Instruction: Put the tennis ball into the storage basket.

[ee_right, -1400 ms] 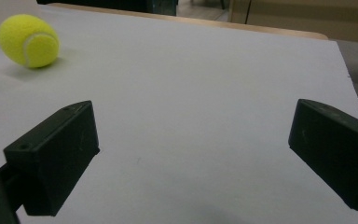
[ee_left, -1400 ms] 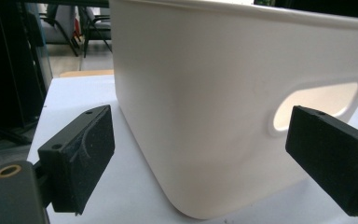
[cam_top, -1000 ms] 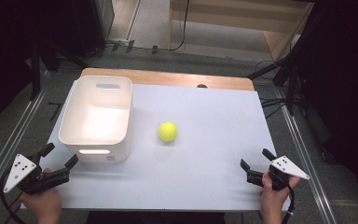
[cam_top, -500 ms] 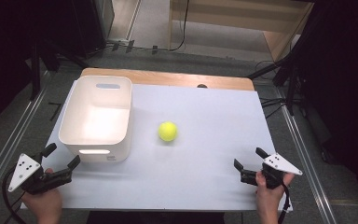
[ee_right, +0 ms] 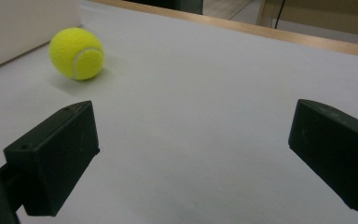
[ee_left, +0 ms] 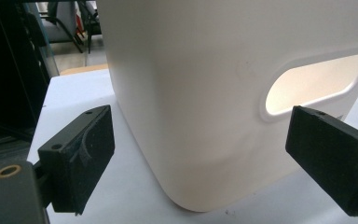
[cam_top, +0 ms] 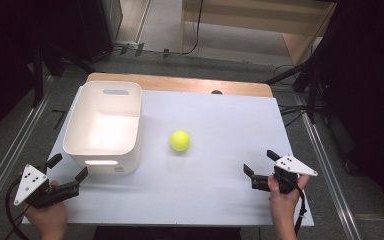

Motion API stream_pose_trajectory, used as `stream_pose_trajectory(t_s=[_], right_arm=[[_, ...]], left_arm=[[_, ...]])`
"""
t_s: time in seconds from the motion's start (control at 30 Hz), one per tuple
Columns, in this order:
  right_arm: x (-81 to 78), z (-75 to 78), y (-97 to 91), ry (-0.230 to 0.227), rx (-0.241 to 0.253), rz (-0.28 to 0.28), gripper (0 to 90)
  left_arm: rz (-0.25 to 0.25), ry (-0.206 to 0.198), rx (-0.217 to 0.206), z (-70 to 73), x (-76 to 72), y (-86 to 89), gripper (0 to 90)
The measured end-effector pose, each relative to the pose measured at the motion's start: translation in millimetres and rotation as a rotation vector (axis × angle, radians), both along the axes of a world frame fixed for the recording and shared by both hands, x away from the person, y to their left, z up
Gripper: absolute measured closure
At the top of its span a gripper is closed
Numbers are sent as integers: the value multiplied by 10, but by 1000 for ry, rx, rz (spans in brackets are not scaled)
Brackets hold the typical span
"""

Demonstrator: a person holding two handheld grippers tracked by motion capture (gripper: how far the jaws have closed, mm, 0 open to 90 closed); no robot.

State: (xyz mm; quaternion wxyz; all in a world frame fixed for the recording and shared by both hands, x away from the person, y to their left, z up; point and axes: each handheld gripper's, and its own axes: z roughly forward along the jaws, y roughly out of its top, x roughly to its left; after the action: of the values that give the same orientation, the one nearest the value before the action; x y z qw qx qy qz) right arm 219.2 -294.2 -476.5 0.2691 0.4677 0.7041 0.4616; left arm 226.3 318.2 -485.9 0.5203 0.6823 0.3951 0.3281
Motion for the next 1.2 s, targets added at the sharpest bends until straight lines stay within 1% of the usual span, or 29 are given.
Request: stream_pose_trajectory(t_s=[0.17, 0.23, 0.27, 0.3, 0.37, 0.47, 0.57, 0.67, 0.73, 0.93, 1.0, 1.2], right_arm=[[68, 66, 72, 0, -9, 24, 4], [90, 84, 99, 4, -6, 29, 4], [105, 88, 113, 7, -6, 35, 4], [113, 95, 129, 19, -8, 37, 4], [127, 98, 144, 18, -10, 40, 4], [177, 112, 202, 32, -16, 61, 4], [217, 129, 244, 29, -28, 80, 4], [254, 141, 293, 34, -26, 88, 4], [283, 150, 322, 37, -33, 93, 4], [351, 209, 394, 37, -40, 111, 4], [389, 251, 437, 40, -50, 124, 4], [461, 281, 501, 47, -56, 136, 4]], left_arm=[[-3, -3, -14, 0, -1, 17, 79], [-3, -2, -13, 2, -7, 16, 79], [-4, -2, -11, 2, -7, 16, 79], [-4, -2, -11, 2, -6, 16, 79], [-5, -3, -10, 2, -5, 17, 79], [-3, -3, -6, 2, -2, 13, 79], [-4, -4, -6, 2, -2, 11, 79], [-4, -3, -10, 2, -3, 14, 79], [-5, -4, -8, 2, -3, 16, 79], [-3, -3, -7, 2, -1, 12, 79], [-5, -5, -10, 1, -3, 10, 79], [-4, -5, -11, 1, -2, 10, 79]])
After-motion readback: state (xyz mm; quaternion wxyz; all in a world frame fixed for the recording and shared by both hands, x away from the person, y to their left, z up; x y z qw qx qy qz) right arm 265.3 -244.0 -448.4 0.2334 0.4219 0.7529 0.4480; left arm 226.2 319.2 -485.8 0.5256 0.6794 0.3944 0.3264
